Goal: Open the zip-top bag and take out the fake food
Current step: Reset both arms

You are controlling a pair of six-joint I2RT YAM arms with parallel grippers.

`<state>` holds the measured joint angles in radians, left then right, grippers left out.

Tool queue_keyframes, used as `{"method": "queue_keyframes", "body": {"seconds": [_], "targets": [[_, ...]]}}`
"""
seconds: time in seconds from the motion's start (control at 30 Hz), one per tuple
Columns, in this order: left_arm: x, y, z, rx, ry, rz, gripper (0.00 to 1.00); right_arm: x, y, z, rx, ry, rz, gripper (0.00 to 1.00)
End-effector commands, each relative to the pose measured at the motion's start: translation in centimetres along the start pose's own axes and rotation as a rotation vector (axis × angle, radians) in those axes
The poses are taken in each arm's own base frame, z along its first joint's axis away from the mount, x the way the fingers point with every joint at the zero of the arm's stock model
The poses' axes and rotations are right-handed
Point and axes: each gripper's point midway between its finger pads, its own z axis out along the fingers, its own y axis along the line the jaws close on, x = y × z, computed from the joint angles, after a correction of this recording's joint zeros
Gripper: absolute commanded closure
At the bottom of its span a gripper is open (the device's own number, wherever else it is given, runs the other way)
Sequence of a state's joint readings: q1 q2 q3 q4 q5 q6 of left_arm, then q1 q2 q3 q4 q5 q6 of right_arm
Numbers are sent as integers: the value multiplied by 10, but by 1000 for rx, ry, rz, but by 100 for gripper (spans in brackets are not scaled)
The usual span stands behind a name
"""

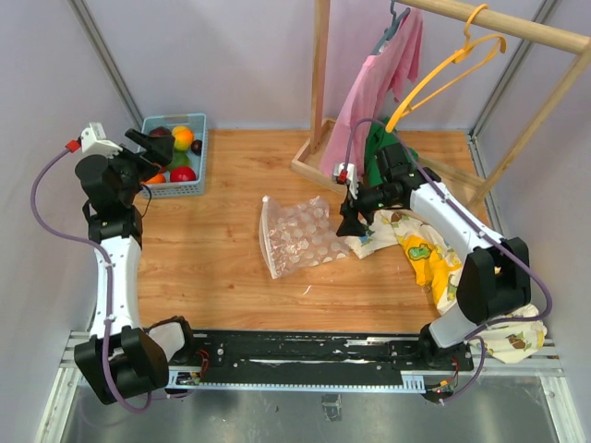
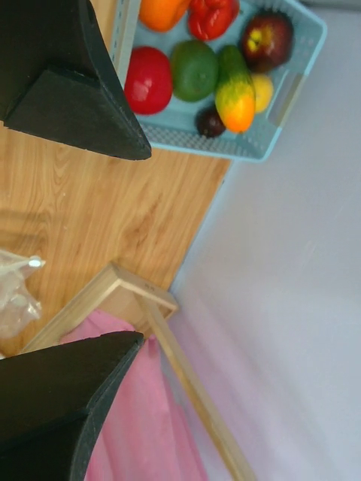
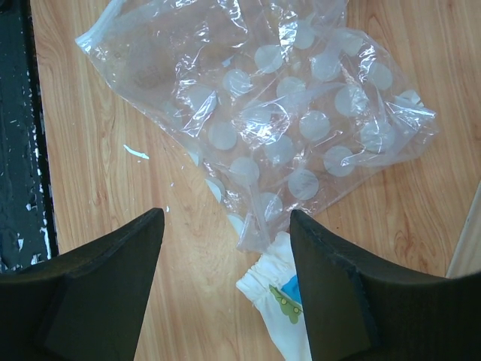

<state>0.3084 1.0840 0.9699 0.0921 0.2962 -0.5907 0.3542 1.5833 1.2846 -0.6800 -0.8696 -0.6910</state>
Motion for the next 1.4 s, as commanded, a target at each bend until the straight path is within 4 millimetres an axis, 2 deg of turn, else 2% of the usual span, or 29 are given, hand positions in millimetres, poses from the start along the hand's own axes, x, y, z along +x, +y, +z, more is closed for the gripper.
{"method": "queue_keyframes", "body": {"seconds": [0.0,0.17,0.37,0.53,0.63,0.73,0.9,1.13,1.37], "targets": [[3,-34,-14,155,47,-40,1,-2,6,-17,15,-23,-23,31],[18,-59,-27,271,161,-99,1,-6,8,-33,39,-39,-36,31],[22,-81,-40,336,207,-147,2,-11,23,-59,46,-11,-56,30],[24,-103,-44,327,297,-55,2,-21,29,-88,119,19,-80,23],[19,-112,-49,299,310,17,2,-30,30,-110,177,26,-71,16],[10,-124,-56,308,298,45,2,-40,31,-132,240,44,-89,0],[-12,-151,-67,377,254,41,2,-55,35,-163,335,41,-100,2],[-32,-175,-77,439,216,47,2,-49,44,-164,297,-17,-18,2],[-34,-184,-83,477,217,25,2,-49,67,-168,266,-39,-118,2]]}}
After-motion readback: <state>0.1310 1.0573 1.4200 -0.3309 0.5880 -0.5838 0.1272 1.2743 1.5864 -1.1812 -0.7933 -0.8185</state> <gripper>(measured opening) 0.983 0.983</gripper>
